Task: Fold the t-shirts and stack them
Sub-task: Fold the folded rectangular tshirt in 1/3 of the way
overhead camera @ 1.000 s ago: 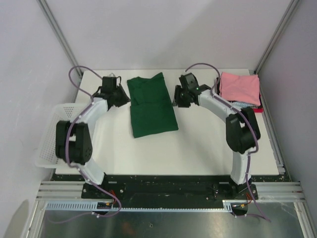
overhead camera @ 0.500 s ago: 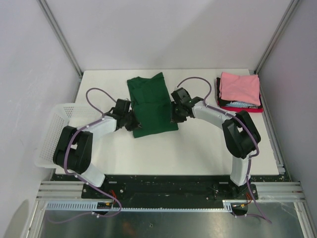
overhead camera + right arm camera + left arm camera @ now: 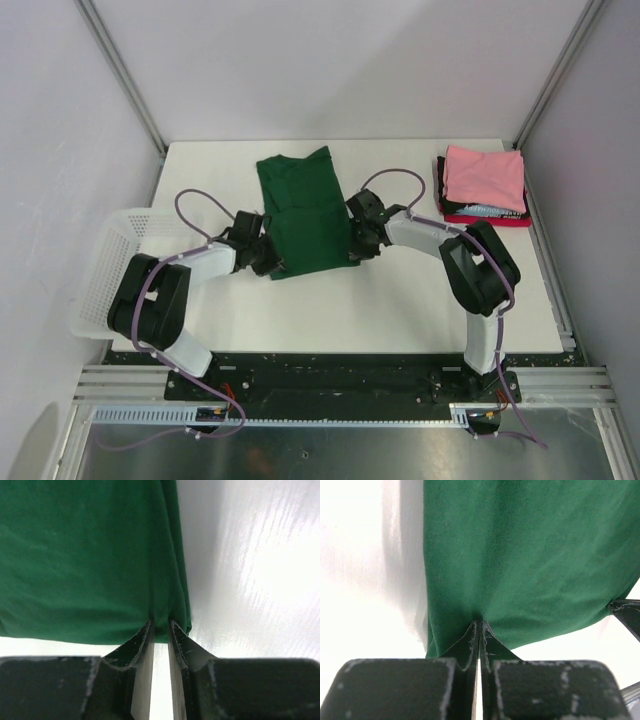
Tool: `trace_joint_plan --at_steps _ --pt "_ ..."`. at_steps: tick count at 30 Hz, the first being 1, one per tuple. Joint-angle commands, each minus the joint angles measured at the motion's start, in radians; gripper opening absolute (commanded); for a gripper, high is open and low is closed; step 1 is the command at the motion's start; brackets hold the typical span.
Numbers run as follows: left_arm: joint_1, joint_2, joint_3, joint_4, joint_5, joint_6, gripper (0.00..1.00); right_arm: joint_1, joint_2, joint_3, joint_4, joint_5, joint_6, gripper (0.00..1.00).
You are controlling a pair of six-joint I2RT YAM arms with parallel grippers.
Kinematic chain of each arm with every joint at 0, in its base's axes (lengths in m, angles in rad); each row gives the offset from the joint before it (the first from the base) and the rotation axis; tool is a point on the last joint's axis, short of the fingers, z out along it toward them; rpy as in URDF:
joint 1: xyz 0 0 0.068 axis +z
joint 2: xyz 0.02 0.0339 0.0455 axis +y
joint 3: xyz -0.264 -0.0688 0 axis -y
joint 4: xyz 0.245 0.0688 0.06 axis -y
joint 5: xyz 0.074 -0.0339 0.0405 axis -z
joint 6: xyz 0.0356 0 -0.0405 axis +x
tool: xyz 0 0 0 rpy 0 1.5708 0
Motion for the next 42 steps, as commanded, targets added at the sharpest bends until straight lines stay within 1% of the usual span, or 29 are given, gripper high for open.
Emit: trace_joint_plan --at_steps 1,7,11,14,18,22,25,29,31,35,42 --pt "0.004 -0.024 -0.015 0.017 -0.015 0.011 0.03 -0.01 0.001 -0.036 0.007 0.024 0.019 0.22" --pt "0.005 -0.141 -0.023 -0.018 -0.031 0.031 0.15 -0.01 -0.026 -0.06 0.007 0.017 0.025 0.22" --pt "0.009 -0.212 -0.061 -0.032 -0.069 0.027 0.17 -0.011 -0.042 -0.067 0.01 0.017 0.028 0.22" --pt "0.011 -0.191 -0.08 -0.032 -0.069 0.027 0.16 -0.009 -0.046 -0.068 0.013 0.016 0.031 0.22" --pt "0.011 -0.122 -0.111 -0.017 -0.061 0.021 0.11 -0.01 -0.048 -0.068 0.016 0.017 0.035 0.22" --pt "0.011 -0.078 -0.138 0.001 -0.068 0.021 0.09 -0.012 -0.064 -0.068 0.013 0.017 0.038 0.22" --pt "0.013 -0.074 -0.143 0.002 -0.066 0.02 0.09 -0.013 -0.091 -0.068 0.005 0.022 0.036 0.29" --pt "0.014 -0.114 -0.144 0.001 -0.064 0.02 0.09 -0.017 -0.132 -0.076 -0.015 0.082 0.022 0.4" --pt "0.018 -0.132 -0.143 0.0 -0.06 0.023 0.09 -0.025 -0.144 -0.087 -0.01 0.095 0.013 0.44" --pt "0.022 -0.15 -0.142 -0.005 -0.056 0.027 0.09 -0.043 -0.139 -0.105 0.017 0.098 -0.004 0.46" --pt "0.031 -0.156 -0.144 -0.014 -0.05 0.036 0.09 -0.044 -0.092 -0.114 0.083 0.032 -0.006 0.47"
